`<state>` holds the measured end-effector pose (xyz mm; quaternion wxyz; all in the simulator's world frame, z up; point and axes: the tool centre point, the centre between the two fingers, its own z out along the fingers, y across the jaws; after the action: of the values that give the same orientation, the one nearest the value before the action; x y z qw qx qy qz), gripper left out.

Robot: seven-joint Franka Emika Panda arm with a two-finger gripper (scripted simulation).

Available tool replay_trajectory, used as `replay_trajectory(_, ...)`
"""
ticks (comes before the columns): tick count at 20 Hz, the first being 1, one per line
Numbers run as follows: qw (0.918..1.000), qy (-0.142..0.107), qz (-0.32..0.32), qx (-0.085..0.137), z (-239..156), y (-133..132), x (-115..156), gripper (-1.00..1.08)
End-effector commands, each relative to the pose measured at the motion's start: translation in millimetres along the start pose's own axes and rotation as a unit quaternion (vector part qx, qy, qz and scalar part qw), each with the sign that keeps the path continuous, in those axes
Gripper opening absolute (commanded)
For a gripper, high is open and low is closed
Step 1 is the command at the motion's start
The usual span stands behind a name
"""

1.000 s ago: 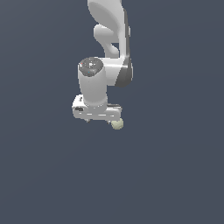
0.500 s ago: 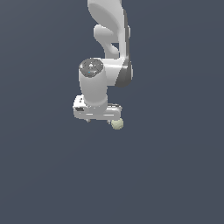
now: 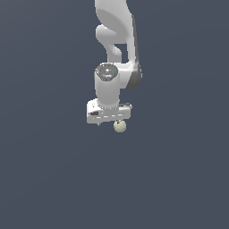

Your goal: Pick up the object and move it to a goal position.

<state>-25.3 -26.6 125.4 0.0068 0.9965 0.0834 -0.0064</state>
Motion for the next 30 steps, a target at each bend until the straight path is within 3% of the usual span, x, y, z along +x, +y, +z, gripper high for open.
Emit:
replay_trajectory(1,0.9991,0.002,-0.041,0.001,8.5,-15.9,-6.8,1.0)
replay_trajectory(13,0.986,0.007,-0.167,0.005,31.7,-63.1,-31.5,1.0)
replay_trajectory(22,0.985,0.008,-0.172,0.005,38.1,-65.5,-33.0,1.0)
replay_trajectory(30,0.9846,0.008,-0.175,0.005,73.1,-66.6,-33.9,1.0)
